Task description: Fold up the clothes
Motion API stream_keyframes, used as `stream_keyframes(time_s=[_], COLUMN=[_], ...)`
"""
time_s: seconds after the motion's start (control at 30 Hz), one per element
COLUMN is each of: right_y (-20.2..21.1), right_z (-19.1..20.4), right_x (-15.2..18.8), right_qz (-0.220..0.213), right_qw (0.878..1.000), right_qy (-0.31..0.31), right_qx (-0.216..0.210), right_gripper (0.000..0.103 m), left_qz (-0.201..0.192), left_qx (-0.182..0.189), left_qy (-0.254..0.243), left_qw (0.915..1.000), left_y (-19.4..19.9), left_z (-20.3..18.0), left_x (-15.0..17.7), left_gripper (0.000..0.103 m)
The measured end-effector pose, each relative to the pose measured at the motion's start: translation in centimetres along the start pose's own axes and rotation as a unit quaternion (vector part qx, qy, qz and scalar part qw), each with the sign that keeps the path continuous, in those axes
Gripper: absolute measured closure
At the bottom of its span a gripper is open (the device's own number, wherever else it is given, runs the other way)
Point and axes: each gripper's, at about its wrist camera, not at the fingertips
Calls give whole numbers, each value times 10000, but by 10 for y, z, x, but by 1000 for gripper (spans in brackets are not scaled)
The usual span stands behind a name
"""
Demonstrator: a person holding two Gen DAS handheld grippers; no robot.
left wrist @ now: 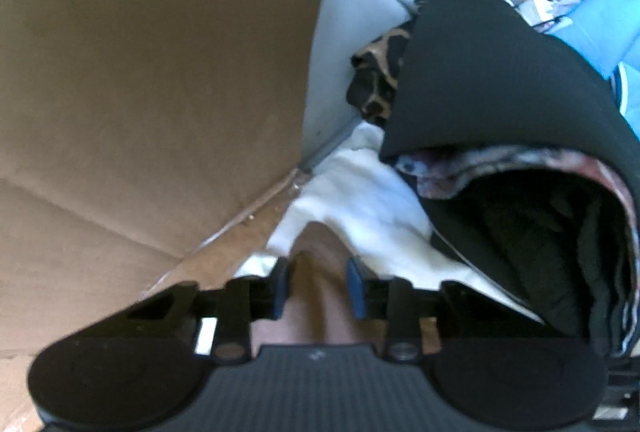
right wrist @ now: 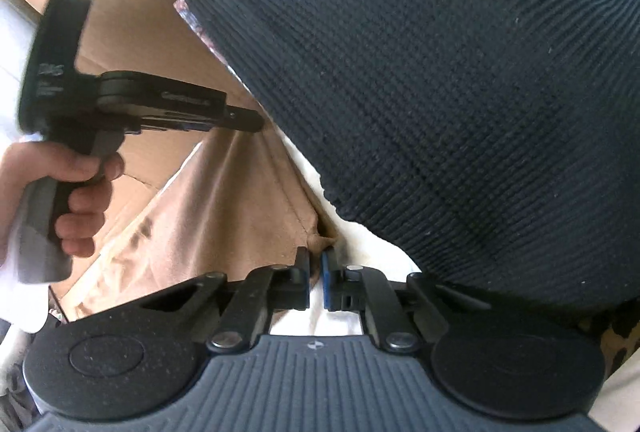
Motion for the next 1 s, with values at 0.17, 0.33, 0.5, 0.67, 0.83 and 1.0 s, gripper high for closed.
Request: stream_keyframes(time_s=[0.17,0.33,0.5,0.67,0.83,1.0], right_y=[10,18,26,29,35,35], right_z=[-3,-7,-10,-17,-25,-31], right_x=[-3,-4,-6,-3,-2,-1], right_qz=[-127,-197,-272,-207,-186,10], right_qw=[9998,9995,9993,9992,9989,9994], right_qy=[136,235,224,180,132,10], right_qx=[5,51,135,274,413,343], right_gripper=[100,100,100,98,96,82], left_qz=[96,-31,-965,-981,-641,-354], left_qx=[-204,-158,-83,-276,-193,-133], left_qy=[-145,-236,-399,-370,-435,-605], left_qw=[9996,9996,9945,9941,9968,9974], left_y=[-10,-10,25,35,34,33], left_z=[-5,-11,-10,-1,7,1], left_x=[-7,-9,-14,-16,-14,-3], left_gripper=[71,95,100,100,90,78])
Point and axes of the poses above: each gripper's, at about its wrist camera, not at the fingertips, and y roughly against the way its jaws point, z to its left, x to its underside, and after that the axes turned 14 degrees about -z, right-handed
